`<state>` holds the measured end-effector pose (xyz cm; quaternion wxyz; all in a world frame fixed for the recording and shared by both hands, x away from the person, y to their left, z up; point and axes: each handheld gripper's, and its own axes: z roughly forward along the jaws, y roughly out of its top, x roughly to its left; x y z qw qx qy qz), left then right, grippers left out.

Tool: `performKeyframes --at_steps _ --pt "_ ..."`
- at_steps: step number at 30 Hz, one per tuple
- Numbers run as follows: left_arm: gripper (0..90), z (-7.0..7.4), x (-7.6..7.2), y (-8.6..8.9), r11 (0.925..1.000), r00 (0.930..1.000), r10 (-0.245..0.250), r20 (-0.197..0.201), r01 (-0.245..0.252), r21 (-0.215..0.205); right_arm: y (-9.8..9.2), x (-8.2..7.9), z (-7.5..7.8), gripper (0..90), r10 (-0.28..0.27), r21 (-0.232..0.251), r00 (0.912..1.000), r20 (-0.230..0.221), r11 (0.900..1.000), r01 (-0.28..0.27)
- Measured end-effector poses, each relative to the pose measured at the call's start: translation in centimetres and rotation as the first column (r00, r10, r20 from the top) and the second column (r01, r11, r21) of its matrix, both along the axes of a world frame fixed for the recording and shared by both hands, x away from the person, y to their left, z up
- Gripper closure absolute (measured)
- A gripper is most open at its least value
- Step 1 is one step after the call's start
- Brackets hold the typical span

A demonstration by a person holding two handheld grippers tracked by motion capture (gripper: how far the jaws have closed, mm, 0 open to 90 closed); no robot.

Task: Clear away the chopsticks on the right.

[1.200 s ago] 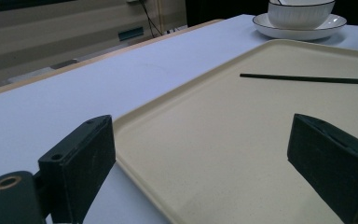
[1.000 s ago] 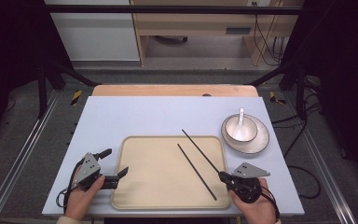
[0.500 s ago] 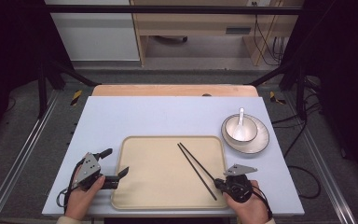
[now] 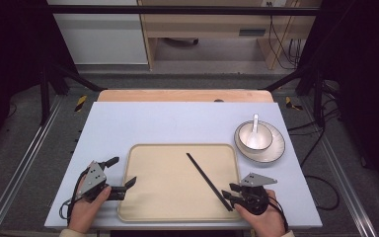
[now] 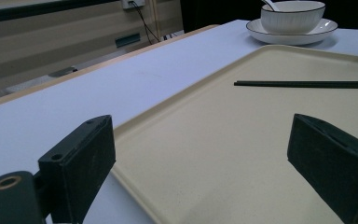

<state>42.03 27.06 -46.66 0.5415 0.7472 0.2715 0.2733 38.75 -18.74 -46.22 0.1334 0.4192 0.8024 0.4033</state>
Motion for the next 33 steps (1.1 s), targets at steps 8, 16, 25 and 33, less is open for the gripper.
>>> performKeyframes --at_steps 8,16,25,33 --pt "7.3 1.2 -0.8 -0.2 0.9983 0.9987 -0.051 0.005 0.051 0.028 -1.6 1.2 0.0 21.0 -0.047 -0.031 0.9938 0.101 0.998 0.050" --pt "14.1 2.2 -1.6 -3.9 0.9895 0.9885 -0.138 -0.061 0.140 0.035 -5.6 1.6 0.0 13.2 -0.033 -0.002 0.9794 0.199 0.999 0.034" --pt "50.0 2.1 0.3 -10.7 0.9736 0.9687 -0.166 -0.185 0.191 0.125 -7.7 1.4 -0.3 15.3 -0.095 0.011 0.9471 0.306 0.995 0.097" --pt "82.2 0.7 2.7 -15.8 0.9421 0.9412 -0.204 -0.269 0.264 0.207 -8.5 1.5 -0.8 15.1 -0.139 0.043 0.9493 0.282 0.990 0.132"
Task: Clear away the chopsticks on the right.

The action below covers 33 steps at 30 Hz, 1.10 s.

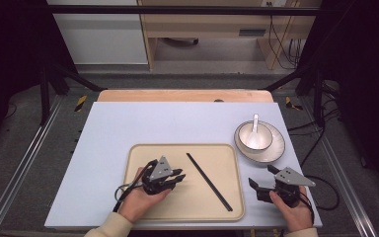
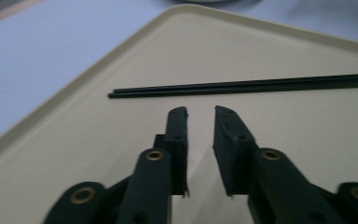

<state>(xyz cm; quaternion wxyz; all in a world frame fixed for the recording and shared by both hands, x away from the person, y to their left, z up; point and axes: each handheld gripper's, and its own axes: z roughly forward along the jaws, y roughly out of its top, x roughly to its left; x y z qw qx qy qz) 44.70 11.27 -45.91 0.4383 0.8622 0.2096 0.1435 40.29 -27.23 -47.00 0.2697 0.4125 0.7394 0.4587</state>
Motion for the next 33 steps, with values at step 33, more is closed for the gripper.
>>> performKeyframes --at_steps 33 --pt "89.7 -2.1 4.5 -5.6 0.9977 0.9933 0.041 -0.108 -0.035 0.058 -0.2 0.6 -0.7 16.3 -0.025 0.002 0.9991 -0.035 1.000 0.026"
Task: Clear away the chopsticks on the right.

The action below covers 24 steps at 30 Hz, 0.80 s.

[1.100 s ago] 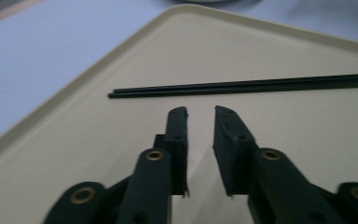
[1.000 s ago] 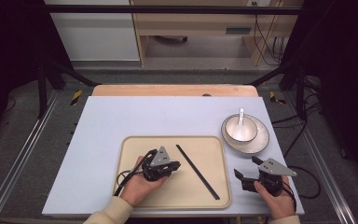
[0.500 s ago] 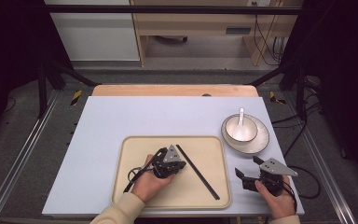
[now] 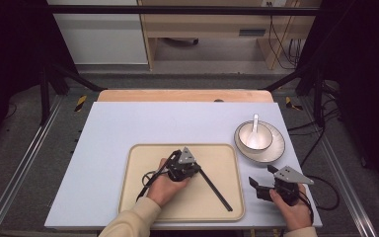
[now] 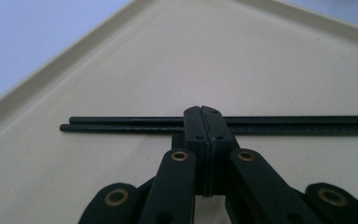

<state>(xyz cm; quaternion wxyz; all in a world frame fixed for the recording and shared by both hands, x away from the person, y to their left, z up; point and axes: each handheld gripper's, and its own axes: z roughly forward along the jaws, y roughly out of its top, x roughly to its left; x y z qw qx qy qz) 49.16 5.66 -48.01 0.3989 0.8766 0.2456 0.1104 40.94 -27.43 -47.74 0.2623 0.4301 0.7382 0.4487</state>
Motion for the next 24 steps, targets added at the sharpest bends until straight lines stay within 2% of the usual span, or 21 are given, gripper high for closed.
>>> performKeyframes --at_steps 5,10,12,17,18,19,24 --pt "89.8 0.0 0.6 -1.1 1.0000 1.0000 -0.005 0.000 0.005 -0.001 0.0 0.0 0.0 16.9 0.000 0.002 1.0000 0.001 1.000 0.000" --pt "89.7 0.1 1.5 -3.1 0.9994 0.9994 -0.033 0.007 0.033 0.010 0.0 0.0 -0.1 16.9 -0.005 0.000 1.0000 -0.003 1.000 0.005" --pt "89.8 0.1 1.6 -3.7 0.9993 0.9993 -0.036 0.010 0.036 -0.007 0.0 0.1 -0.1 16.9 -0.005 -0.005 1.0000 -0.003 1.000 0.005" --pt "89.8 0.1 1.8 -4.6 0.9982 0.9981 -0.060 0.011 0.060 0.000 -0.1 0.0 -0.1 16.9 -0.007 -0.003 1.0000 -0.007 1.000 0.007" --pt "89.8 0.0 1.8 -5.1 0.9977 0.9978 -0.066 0.006 0.066 -0.014 0.0 0.1 -0.1 17.0 -0.006 -0.002 1.0000 -0.007 1.000 0.006" --pt "89.8 0.0 1.8 -5.2 0.9974 0.9973 -0.073 0.008 0.073 -0.002 0.0 0.1 -0.1 16.9 -0.006 -0.002 1.0000 -0.007 1.000 0.006" --pt "89.7 0.0 2.0 -6.2 0.9947 0.9947 -0.102 0.007 0.102 0.003 0.0 0.0 -0.1 17.0 -0.003 0.000 1.0000 -0.007 1.000 0.003"
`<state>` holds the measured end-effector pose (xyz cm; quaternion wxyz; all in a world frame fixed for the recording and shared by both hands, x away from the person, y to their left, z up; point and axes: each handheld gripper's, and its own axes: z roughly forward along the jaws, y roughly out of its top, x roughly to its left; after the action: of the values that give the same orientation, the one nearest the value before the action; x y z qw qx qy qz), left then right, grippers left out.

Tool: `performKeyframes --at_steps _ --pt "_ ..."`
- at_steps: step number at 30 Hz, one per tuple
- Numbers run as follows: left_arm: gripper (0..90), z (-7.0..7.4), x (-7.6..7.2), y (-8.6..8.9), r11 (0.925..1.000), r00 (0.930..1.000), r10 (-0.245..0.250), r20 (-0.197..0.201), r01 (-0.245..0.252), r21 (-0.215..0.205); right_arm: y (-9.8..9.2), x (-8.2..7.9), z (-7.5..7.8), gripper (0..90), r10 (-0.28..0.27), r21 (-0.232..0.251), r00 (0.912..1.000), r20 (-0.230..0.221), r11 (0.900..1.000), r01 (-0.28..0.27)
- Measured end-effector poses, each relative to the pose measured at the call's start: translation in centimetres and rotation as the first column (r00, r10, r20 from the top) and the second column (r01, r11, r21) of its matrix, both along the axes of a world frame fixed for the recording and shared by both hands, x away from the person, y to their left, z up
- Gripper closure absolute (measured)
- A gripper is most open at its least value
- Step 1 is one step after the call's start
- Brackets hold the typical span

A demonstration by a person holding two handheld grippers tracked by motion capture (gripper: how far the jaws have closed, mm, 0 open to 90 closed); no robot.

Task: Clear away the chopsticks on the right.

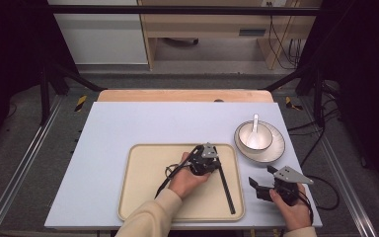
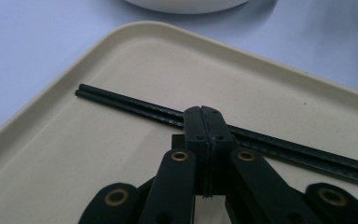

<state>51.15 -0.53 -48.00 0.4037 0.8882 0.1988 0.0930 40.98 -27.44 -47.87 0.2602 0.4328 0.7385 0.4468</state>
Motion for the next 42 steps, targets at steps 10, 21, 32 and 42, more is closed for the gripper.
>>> performKeyframes --at_steps 10,21,32,42 --pt "89.8 0.9 -0.6 -0.2 0.9989 0.9997 -0.009 0.021 0.008 0.046 0.0 0.0 0.0 17.0 0.004 0.007 1.0000 -0.001 1.000 -0.004" --pt "89.8 0.4 -0.4 -0.3 0.9984 0.9999 -0.016 0.001 0.016 0.053 0.0 -0.1 0.1 16.9 0.002 0.012 1.0000 0.001 1.000 -0.002" --pt "89.8 0.3 -0.2 -1.0 0.9983 0.9995 -0.031 0.004 0.030 0.050 -0.1 -0.1 0.1 16.9 -0.002 0.008 1.0000 0.002 1.000 0.002" --pt "89.8 0.3 0.1 -1.7 0.9986 0.9993 -0.037 -0.001 0.037 0.038 -0.1 0.0 0.1 16.9 0.003 0.008 1.0000 0.003 1.000 -0.003"
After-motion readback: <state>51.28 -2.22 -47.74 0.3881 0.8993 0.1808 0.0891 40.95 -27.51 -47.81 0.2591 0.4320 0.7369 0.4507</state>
